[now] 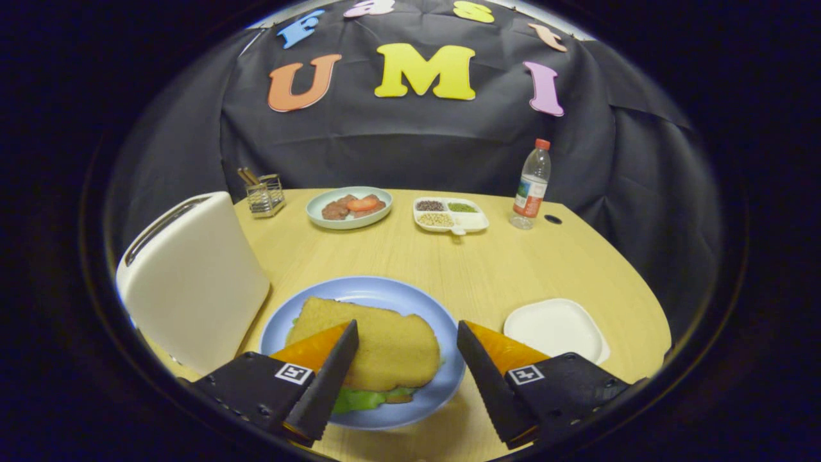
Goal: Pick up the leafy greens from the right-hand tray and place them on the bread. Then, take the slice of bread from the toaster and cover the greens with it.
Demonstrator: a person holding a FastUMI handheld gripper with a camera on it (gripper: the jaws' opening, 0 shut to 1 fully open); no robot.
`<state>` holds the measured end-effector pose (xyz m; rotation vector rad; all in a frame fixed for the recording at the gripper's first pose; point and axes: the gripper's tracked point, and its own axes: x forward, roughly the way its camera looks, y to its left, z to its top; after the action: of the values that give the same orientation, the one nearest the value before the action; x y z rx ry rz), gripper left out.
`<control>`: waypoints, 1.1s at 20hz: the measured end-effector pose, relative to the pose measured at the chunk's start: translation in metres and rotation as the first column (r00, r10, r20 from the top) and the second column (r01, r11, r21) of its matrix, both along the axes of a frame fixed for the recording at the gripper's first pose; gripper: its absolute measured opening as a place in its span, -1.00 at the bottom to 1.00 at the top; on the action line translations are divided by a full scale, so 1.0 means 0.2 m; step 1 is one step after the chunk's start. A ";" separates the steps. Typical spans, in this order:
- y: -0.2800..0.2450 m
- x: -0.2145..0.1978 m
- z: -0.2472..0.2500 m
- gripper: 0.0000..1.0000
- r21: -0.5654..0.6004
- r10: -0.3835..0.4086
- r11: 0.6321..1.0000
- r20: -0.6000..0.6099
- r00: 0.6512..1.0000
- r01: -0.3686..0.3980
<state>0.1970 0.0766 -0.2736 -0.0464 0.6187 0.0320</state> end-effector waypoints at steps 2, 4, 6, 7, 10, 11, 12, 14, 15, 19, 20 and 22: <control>0.00 -0.03 0.07 0.90 0.005 -0.008 1.000 0.027 1.000 0.008; 0.00 -0.08 0.15 0.90 0.017 -0.014 1.000 0.061 0.998 0.013; -0.02 -0.13 0.24 0.89 0.015 -0.027 1.000 0.095 0.995 0.026; -0.01 -0.14 0.28 0.89 0.012 -0.030 1.000 0.113 0.993 0.029; -0.01 -0.24 0.45 0.89 0.012 -0.034 0.999 0.183 0.982 0.033; -0.03 -0.28 0.52 0.89 0.011 -0.039 0.999 0.204 0.978 0.037; -0.04 -0.32 0.58 0.89 0.010 -0.046 0.999 0.221 0.974 0.045; -0.07 -0.40 0.70 0.89 0.004 -0.060 0.998 0.254 0.965 0.061; -0.08 -0.44 0.77 0.89 -0.001 -0.062 0.998 0.277 0.959 0.064; -0.13 -0.64 1.02 0.89 -0.018 -0.054 0.998 0.366 0.929 0.065; -0.15 -0.69 1.08 0.89 -0.008 -0.058 0.998 0.389 0.919 0.066; -0.18 -0.79 1.20 0.91 0.037 -0.064 0.998 0.434 0.899 0.054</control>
<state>0.0385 0.0410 -0.0343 -0.0105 0.1700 -0.0302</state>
